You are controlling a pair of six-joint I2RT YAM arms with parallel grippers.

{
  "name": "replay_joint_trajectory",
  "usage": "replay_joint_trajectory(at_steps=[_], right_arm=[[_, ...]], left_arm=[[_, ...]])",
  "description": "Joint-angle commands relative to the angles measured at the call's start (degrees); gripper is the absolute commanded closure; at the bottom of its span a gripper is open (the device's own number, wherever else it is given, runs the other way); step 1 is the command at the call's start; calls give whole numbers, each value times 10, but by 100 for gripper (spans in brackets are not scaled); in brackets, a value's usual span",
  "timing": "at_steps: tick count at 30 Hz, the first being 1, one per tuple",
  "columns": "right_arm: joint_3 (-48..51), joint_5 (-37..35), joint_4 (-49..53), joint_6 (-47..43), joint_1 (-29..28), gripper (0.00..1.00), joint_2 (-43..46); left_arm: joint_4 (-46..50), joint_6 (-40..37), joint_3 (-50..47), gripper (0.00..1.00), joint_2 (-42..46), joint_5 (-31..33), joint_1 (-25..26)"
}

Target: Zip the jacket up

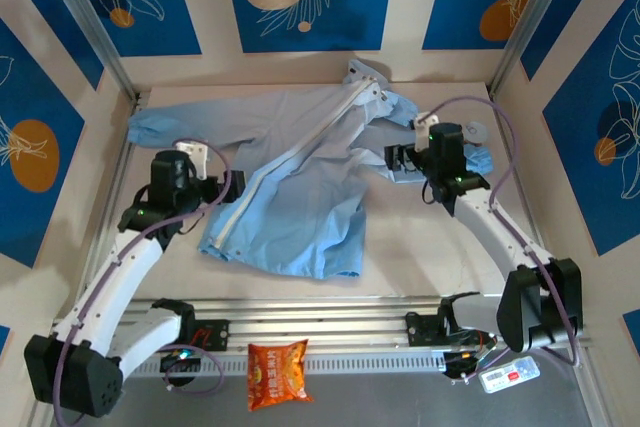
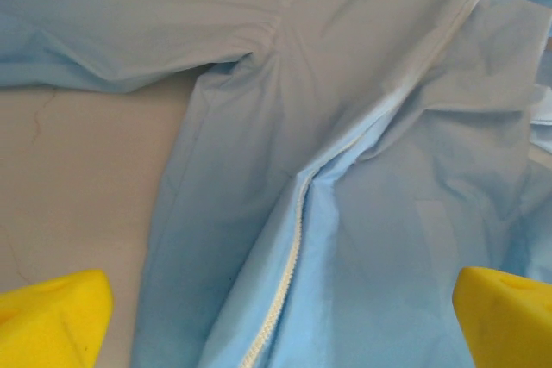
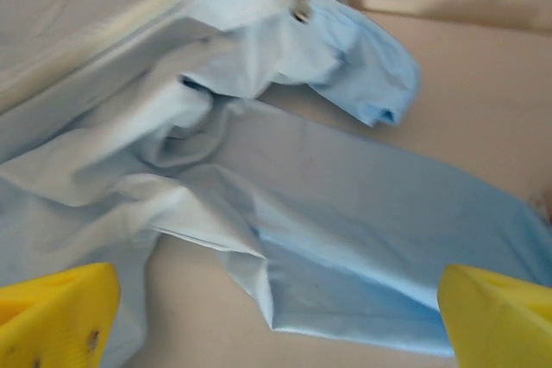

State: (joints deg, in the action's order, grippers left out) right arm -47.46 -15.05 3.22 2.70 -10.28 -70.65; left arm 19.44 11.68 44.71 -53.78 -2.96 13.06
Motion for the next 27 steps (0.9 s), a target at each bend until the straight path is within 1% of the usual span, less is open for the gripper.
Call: replay_joint_trajectory(at_steps=[1,4,6,10,12,14,16,19,20,21,22,25,27], right_arm=[[59,-9,-110,63,30,1,14],[103,-23,-150,81,53,1,10],[132,-28,-178,82,64,1,8],[195,-14,-259,73,81,1,10],[221,-22,-297,69,89,1,7],[233,-22,-312,72,101,1,5],[245,-4,-338,80,113,1,0],[279,12,-421,90,127,1,-18],[284,14,-435,94,130,1,-25],[284,14,-446,96,135,1,-35],[277,17,-436,100,138,1,-38],[254,62,-406,113,165,1,-52],[252,83,-412,121,173,1,-62]], left_arm=[[-161,-67,-83,0,37,40,-7],[-248,-106,-145,0,43,81,-7],[-304,-123,-175,0,31,112,-7],[-399,-121,-217,0,-19,150,-8],[-448,-104,-234,0,-56,170,-9],[-495,-109,-246,0,-85,175,-10],[-530,-108,-250,0,-109,190,-17],[-585,-112,-255,0,-155,165,-39],[-569,-114,-246,0,-164,157,-42],[-584,-121,-246,0,-181,148,-46],[-594,-127,-247,0,-191,145,-48],[-640,-135,-251,0,-230,134,-59],[-659,-135,-251,0,-248,129,-67]])
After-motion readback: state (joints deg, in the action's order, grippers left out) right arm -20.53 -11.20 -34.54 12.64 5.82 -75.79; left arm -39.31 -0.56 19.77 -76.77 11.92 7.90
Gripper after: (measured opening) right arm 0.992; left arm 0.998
